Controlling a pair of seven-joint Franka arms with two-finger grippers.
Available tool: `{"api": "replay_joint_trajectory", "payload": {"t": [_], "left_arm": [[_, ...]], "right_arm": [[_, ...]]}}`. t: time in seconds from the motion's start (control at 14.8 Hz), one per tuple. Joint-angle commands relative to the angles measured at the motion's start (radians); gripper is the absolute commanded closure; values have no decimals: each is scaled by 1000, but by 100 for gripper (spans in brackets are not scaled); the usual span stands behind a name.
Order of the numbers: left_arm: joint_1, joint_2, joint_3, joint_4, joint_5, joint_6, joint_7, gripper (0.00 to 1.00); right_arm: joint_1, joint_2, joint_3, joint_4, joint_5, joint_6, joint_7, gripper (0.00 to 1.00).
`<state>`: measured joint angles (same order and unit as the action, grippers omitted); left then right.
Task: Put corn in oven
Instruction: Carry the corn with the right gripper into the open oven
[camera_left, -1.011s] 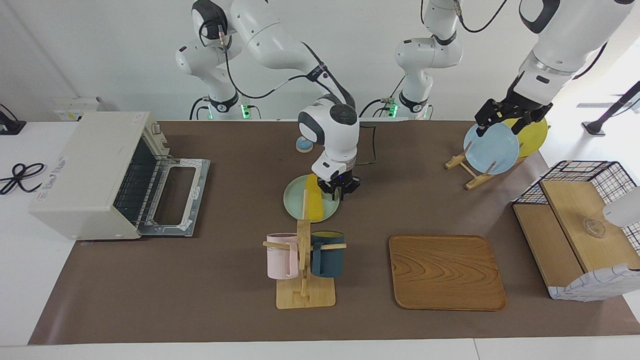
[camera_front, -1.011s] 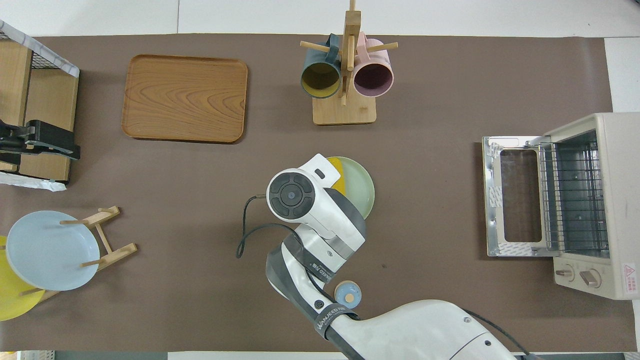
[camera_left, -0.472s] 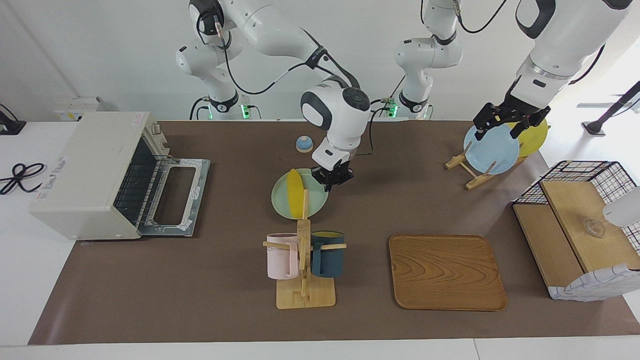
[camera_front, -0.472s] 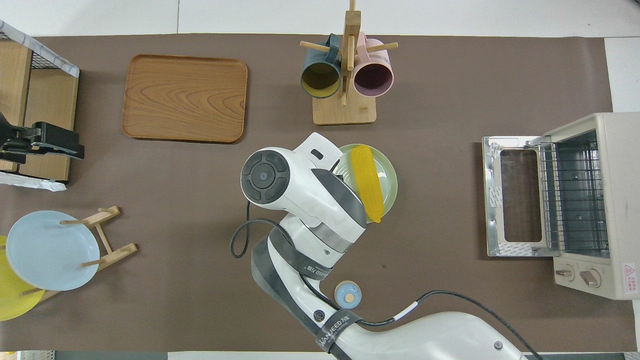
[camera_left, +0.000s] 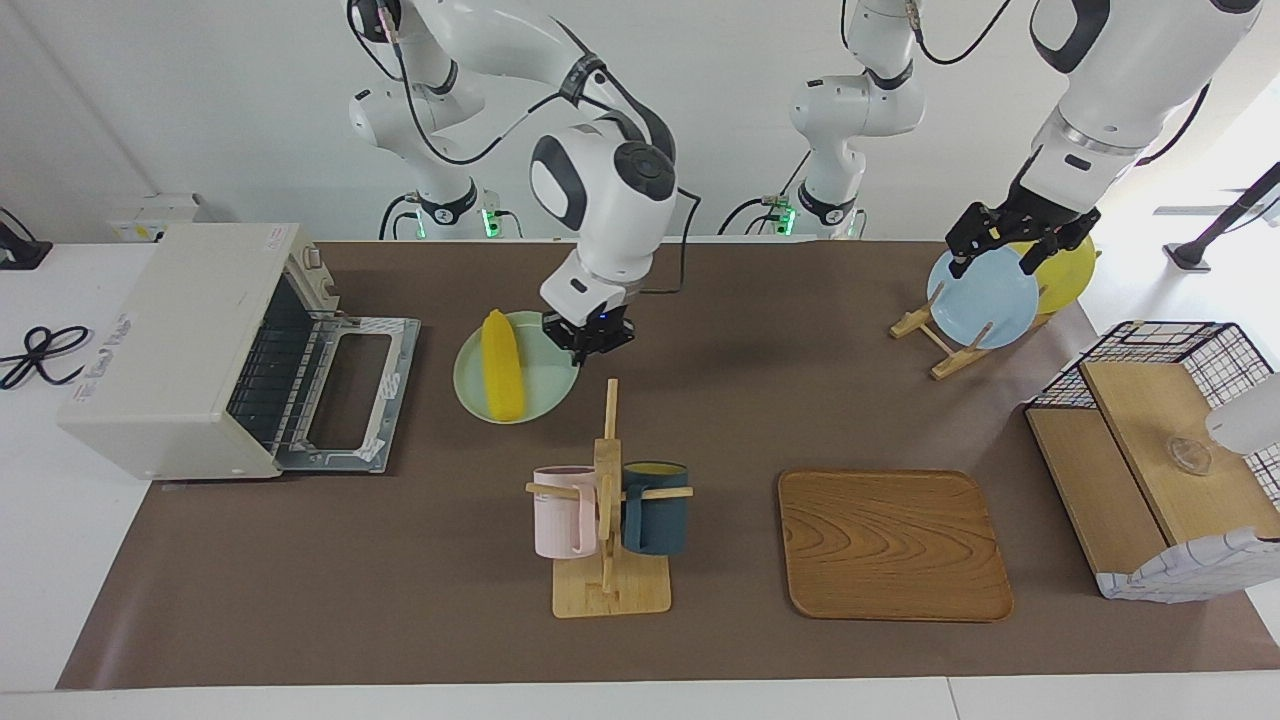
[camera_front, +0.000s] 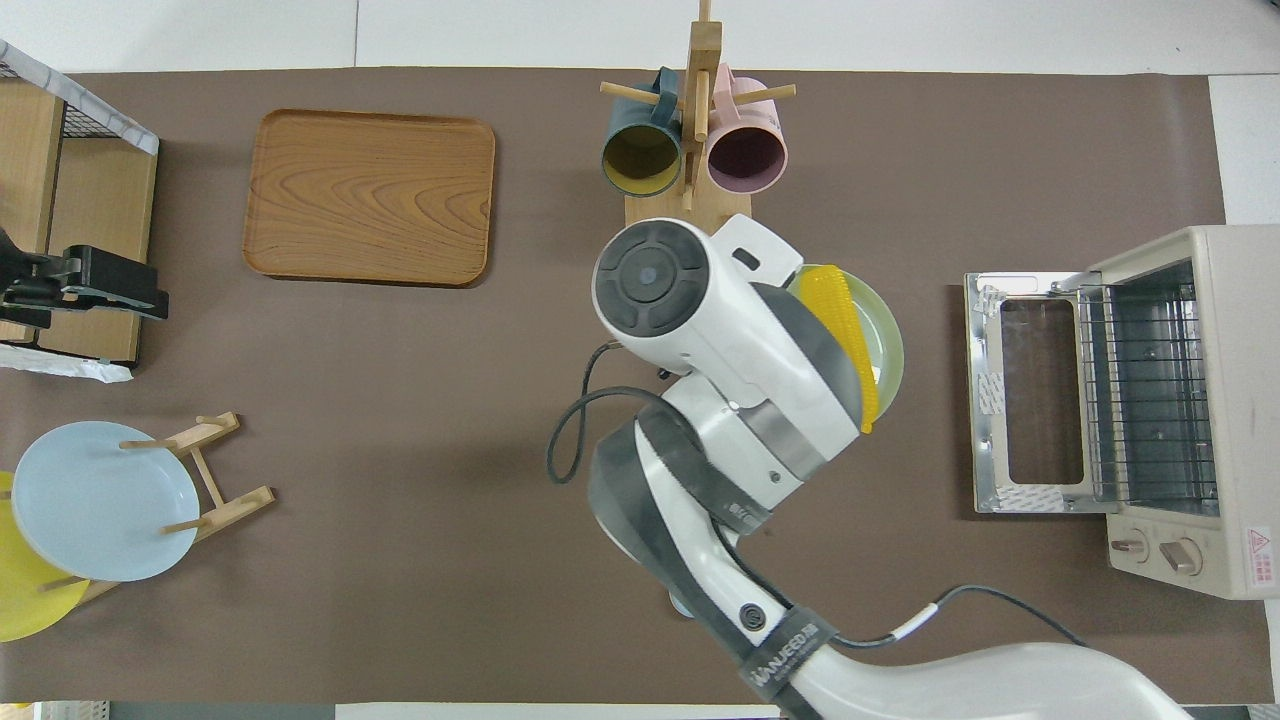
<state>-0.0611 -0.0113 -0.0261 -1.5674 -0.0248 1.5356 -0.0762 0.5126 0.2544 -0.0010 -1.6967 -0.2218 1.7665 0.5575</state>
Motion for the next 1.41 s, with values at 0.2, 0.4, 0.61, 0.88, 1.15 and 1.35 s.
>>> {"api": "replay_joint_trajectory", "payload": {"t": [0.2, 0.4, 0.61, 0.88, 1.15, 1.35], "left_arm": [[10, -30, -6, -37, 6, 14, 6, 0], [10, -30, -6, -37, 6, 14, 6, 0], [10, -30, -6, -37, 6, 14, 6, 0], [10, -30, -6, -37, 6, 14, 6, 0], [10, -30, -6, -37, 6, 14, 6, 0], [10, -30, -6, -37, 6, 14, 6, 0]], "right_arm": [[-190, -153, 10, -233, -10, 24, -110, 100], [-307, -167, 10, -258, -14, 28, -209, 100], [-413, -168, 10, -262, -14, 36, -321, 100], [-502, -190, 12, -336, -8, 83, -412, 100], [-560, -208, 10, -406, -8, 174, -496, 100], [-601, -207, 10, -411, -8, 211, -563, 100]]}}
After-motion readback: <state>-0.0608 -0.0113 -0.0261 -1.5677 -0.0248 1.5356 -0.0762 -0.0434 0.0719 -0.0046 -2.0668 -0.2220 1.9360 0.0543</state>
